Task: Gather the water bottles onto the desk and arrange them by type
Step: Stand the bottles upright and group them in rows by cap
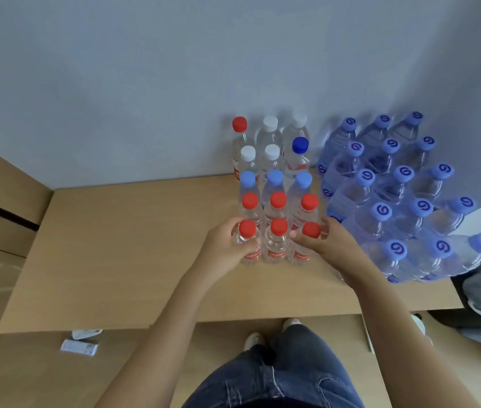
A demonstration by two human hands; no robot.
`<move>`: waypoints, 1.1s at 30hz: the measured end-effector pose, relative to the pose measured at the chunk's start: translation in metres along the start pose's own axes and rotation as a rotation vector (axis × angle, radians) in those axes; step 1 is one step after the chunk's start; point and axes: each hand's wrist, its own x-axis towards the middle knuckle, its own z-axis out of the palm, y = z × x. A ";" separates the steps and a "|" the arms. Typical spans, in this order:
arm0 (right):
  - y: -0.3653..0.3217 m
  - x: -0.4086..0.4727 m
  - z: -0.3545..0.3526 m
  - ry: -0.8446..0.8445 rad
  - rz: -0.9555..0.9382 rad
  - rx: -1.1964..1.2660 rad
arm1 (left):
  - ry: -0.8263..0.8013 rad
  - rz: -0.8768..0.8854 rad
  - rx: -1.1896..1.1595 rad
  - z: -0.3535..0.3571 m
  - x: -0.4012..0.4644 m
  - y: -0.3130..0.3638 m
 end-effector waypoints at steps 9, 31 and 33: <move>0.041 0.005 0.019 0.223 -0.026 -0.142 | 0.042 0.107 0.147 0.005 0.002 -0.006; 0.003 -0.029 -0.018 0.197 -0.274 -0.320 | 0.230 0.411 0.235 0.033 -0.039 0.055; -0.008 -0.040 -0.033 0.197 -0.334 -0.309 | 0.202 0.444 0.184 0.049 -0.048 0.070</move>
